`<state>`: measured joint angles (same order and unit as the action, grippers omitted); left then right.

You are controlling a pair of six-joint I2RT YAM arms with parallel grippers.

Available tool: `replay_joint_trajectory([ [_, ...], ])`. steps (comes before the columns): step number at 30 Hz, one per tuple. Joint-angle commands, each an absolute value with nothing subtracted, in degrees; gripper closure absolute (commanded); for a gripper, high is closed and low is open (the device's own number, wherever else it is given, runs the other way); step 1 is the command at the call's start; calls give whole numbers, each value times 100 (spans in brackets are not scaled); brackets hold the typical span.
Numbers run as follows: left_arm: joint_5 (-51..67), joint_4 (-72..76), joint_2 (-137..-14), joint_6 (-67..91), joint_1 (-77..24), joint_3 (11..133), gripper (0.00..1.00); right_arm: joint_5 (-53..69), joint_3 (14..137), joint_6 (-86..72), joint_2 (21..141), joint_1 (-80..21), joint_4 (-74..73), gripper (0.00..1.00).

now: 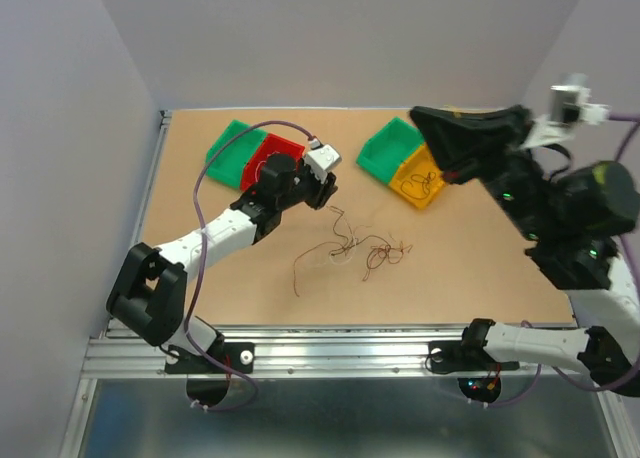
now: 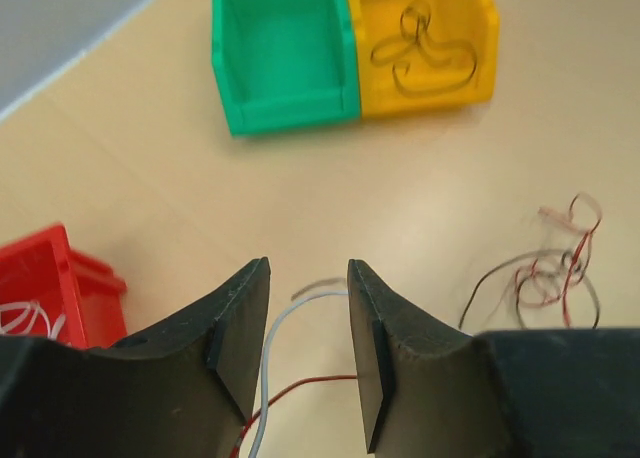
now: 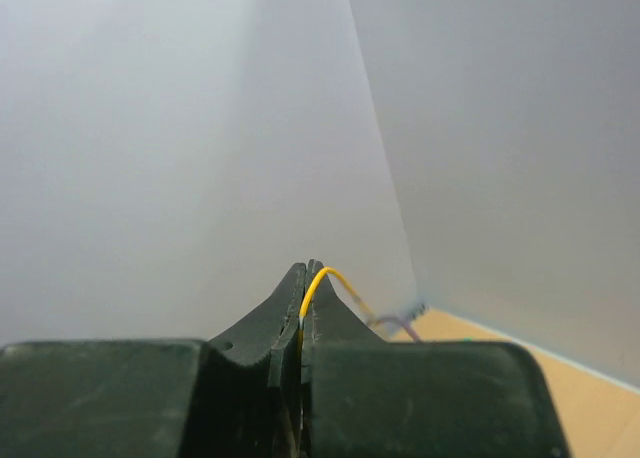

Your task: Untangle the cables

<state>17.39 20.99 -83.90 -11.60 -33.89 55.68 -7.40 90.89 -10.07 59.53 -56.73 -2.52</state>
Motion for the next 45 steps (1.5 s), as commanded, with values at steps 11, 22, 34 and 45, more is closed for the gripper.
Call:
replay_joint_trajectory([
  [11,168,1397,-6621,-2074,-3401,4439,53,-1248,9018,-985,5142,-5704,-167,99],
  [22,1098,1082,-5203,-1995,-3401,4903,24,-1318,9123,-941,5676,-5704,-167,99],
  [34,2299,1300,-4904,-1961,-3401,4773,25,-1520,9176,-861,6100,-5704,-123,99],
  [45,1006,319,-5167,-1836,-3401,5367,12,-1889,9211,-747,6187,-5704,-132,99],
])
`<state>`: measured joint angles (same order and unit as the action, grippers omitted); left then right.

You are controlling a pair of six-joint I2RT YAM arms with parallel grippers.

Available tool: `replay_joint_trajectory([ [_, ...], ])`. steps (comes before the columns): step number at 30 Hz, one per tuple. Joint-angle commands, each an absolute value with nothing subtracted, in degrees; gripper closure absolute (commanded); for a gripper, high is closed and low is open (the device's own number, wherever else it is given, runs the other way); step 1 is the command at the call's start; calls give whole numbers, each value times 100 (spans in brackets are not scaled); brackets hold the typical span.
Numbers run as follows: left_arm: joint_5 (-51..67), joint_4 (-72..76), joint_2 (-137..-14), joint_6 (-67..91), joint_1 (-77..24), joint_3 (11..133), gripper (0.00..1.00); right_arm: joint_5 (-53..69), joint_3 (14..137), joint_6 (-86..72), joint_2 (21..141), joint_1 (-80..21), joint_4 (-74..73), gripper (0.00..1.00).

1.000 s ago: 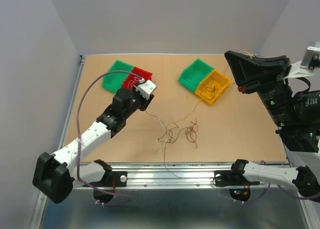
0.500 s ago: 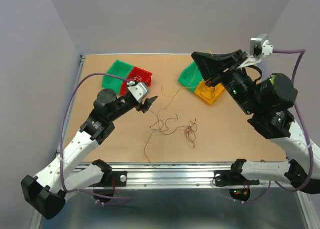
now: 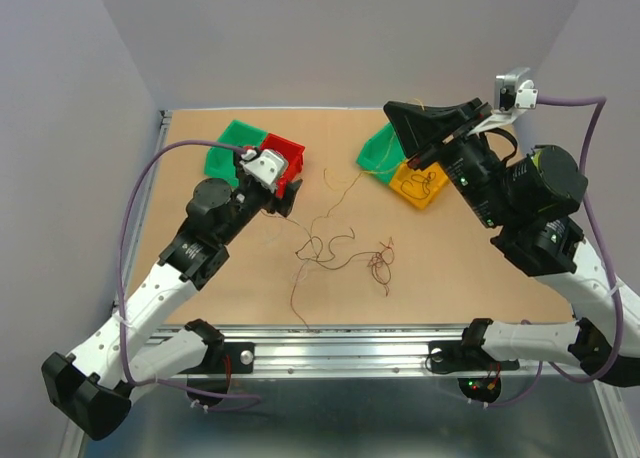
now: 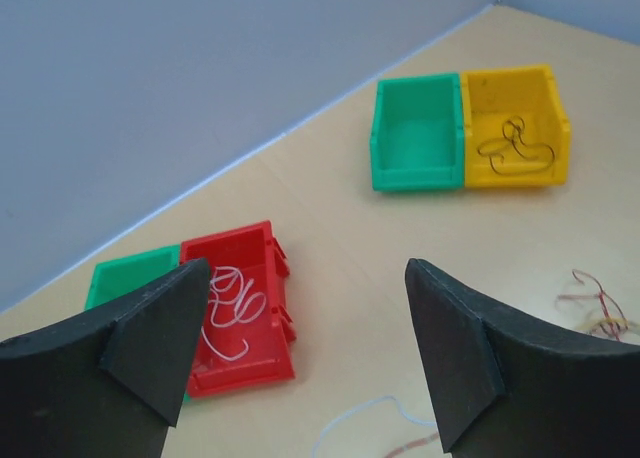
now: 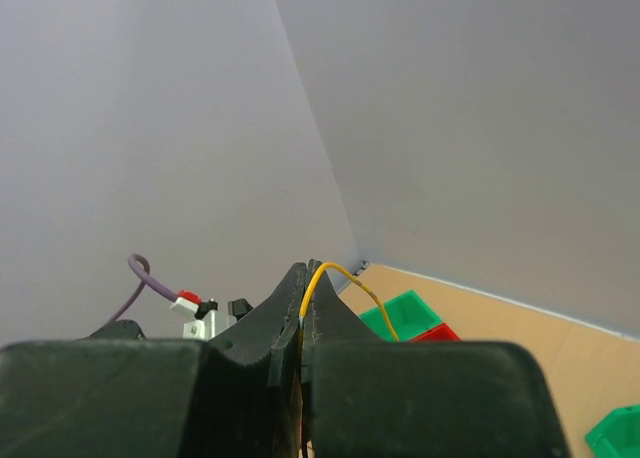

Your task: Untangle the cables

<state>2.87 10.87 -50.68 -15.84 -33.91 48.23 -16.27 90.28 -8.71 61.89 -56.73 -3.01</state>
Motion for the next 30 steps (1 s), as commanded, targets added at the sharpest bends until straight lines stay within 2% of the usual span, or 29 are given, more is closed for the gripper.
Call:
replay_joint_trajectory([
  [1,1280,21,-5229,-2141,-3401,5527,13,-1890,9220,-738,6214,-5695,-141,99],
  [2,1553,-705,-5343,-2406,-3401,5694,17,-1890,9228,-738,6275,-5704,-141,99],
  [5,2072,-1089,-5204,-3144,-3393,5819,18,-1846,9255,-756,6363,-5704,-132,100],
  [9,3081,-950,-4808,-3655,-3401,5327,9,-1881,9272,-756,6495,-5704,-132,100],
  [12,3698,-932,-4912,-3954,-3410,5142,8,-1890,9281,-756,6539,-5704,-123,100],
  [16,4016,-923,-5648,-4227,-3463,5229,9,-1811,9281,-808,6565,-5704,-97,99],
  [18,3973,-888,-5984,-4193,-3524,5334,13,-1767,9272,-835,6557,-5704,-88,99],
  [23,4043,-555,-6950,-3991,-3735,5581,16,-1837,9150,-905,6373,-5704,-53,99],
  [30,4315,228,-7514,-3481,-3972,5572,22,-2074,8789,-888,6021,-5704,369,100],
])
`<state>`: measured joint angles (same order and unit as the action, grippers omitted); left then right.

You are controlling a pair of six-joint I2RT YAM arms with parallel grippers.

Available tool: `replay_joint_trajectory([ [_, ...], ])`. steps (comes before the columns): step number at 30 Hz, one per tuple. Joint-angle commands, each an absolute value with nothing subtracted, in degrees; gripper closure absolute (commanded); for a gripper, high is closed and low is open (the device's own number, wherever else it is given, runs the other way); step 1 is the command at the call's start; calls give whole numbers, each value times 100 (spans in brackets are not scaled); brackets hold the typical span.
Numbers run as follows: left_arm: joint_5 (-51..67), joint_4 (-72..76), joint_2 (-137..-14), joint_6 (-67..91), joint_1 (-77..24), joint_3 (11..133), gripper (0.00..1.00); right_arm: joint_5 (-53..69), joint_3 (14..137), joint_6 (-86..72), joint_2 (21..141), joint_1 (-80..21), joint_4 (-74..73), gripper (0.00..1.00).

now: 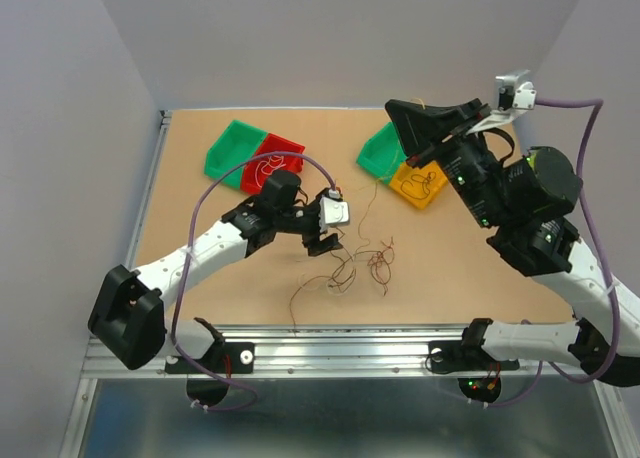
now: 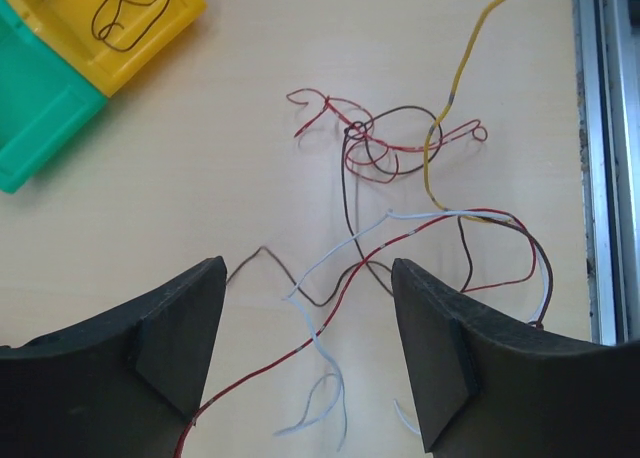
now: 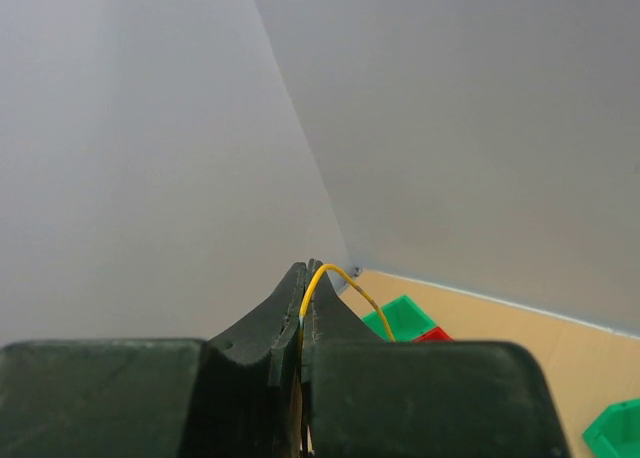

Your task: Untangle the cables

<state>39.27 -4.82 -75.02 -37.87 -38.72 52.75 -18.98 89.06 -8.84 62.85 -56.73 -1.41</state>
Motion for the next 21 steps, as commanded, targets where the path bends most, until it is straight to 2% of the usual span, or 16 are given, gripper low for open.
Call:
replay_joint_trajectory([
  [1,4394,255,-7549,-3437,-3973,5607,25,-2109,8763,-879,5951,-5704,413,99],
  [8,4561,1265,-7164,-2988,-4025,4808,26,-2460,8456,-730,5678,-5704,720,99],
  [11,3746,1283,-7180,-2945,-4236,4702,28,-2618,8271,-625,5555,-5704,931,99],
  [16,2412,1081,-7085,-2734,-4210,4851,44,-3084,8262,-422,5511,-5704,958,99],
  [18,2242,888,-6778,-2567,-4140,4930,48,-3365,8200,-308,5607,-5704,958,99],
  [20,1988,704,-6392,-2418,-4122,5035,56,-3689,7921,-325,5686,-5704,967,99],
  [21,1595,625,-6285,-2382,-4122,5088,65,-3761,7780,-351,5765,-5704,967,99],
])
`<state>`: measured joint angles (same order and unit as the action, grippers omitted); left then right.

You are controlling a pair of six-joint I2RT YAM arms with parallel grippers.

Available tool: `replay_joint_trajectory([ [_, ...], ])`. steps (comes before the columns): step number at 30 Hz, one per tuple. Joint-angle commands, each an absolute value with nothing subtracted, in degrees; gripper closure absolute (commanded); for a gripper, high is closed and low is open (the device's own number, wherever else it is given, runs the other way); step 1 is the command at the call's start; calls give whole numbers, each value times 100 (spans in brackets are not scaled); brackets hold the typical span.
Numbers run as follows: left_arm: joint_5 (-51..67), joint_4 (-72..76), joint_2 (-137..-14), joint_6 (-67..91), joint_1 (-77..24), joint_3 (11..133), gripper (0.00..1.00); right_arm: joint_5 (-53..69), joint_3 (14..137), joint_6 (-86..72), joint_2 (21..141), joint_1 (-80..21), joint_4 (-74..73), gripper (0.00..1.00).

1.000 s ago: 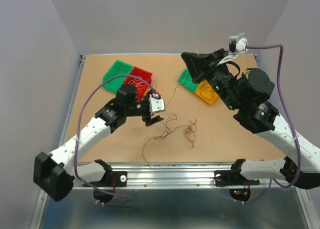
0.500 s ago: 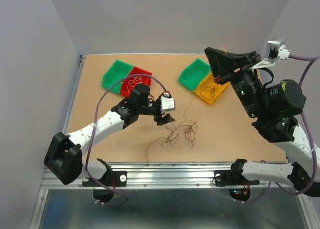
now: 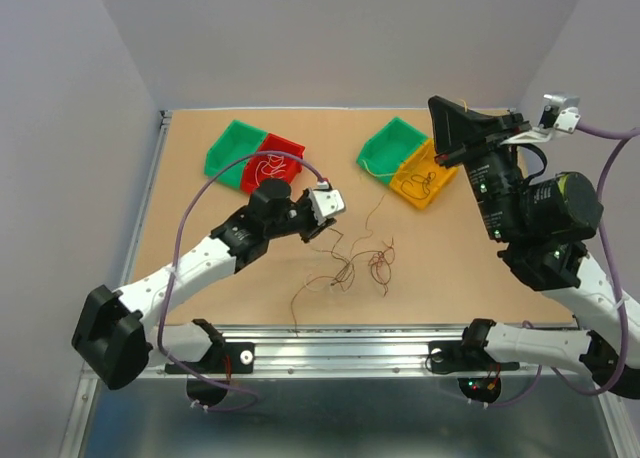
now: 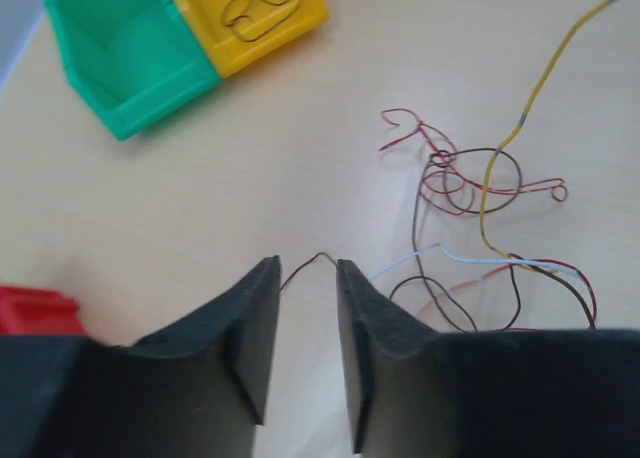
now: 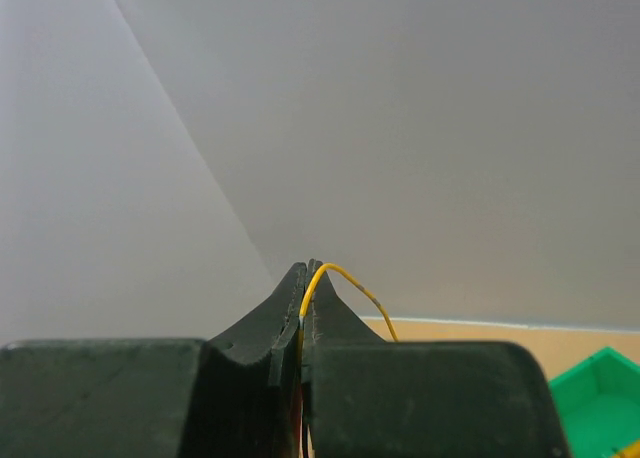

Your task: Untangle the cables

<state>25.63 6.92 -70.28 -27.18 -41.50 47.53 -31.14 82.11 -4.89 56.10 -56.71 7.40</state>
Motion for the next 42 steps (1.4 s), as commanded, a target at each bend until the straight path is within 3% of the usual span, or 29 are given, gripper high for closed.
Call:
replay_joint_trajectory([
  [1,1312,537,-6206,-2347,-4113,5150,70,-3884,7648,-352,5818,-5704,975,99],
  [4,76,229,-6030,-2303,-4113,5413,86,-4515,7060,-474,5837,-5704,967,99],
  [10,-571,-9,-5625,-2461,-4104,5589,100,-4579,5820,-984,5476,-5704,757,99],
  [14,-720,-386,-5607,-2426,-4104,6204,100,-4518,4906,-1344,5370,-5704,378,99],
  [16,-834,-597,-5695,-2338,-4113,6615,100,-4255,4494,-1467,5300,-5704,360,94],
  [17,-878,-676,-5748,-2303,-4105,6775,100,-4115,4369,-1503,5282,-5704,360,88],
  [18,-914,-851,-5852,-2216,-4104,6924,100,-3670,4290,-1520,5256,-5704,360,62],
  [20,-1037,-1001,-5985,-2119,-4104,7346,100,-2958,4193,-1494,5229,-5704,360,42],
  [21,-1142,-1141,-6125,-2014,-4104,7478,100,-2744,4184,-1459,5264,-5704,369,26],
  [23,-1160,-1370,-6353,-1925,-4104,7848,100,-1992,4218,-1293,5317,-5704,456,10],
  [25,-1064,-1520,-6468,-1811,-4113,8128,100,-1462,4219,-1169,5431,-5704,762,3],
  [36,-818,-1881,-6715,-1617,-4122,8692,100,1061,4465,-492,6801,-5704,2345,0],
  [42,-598,-1942,-6697,-1565,-4113,8727,100,1239,4860,-343,7329,-5704,3286,4],
])
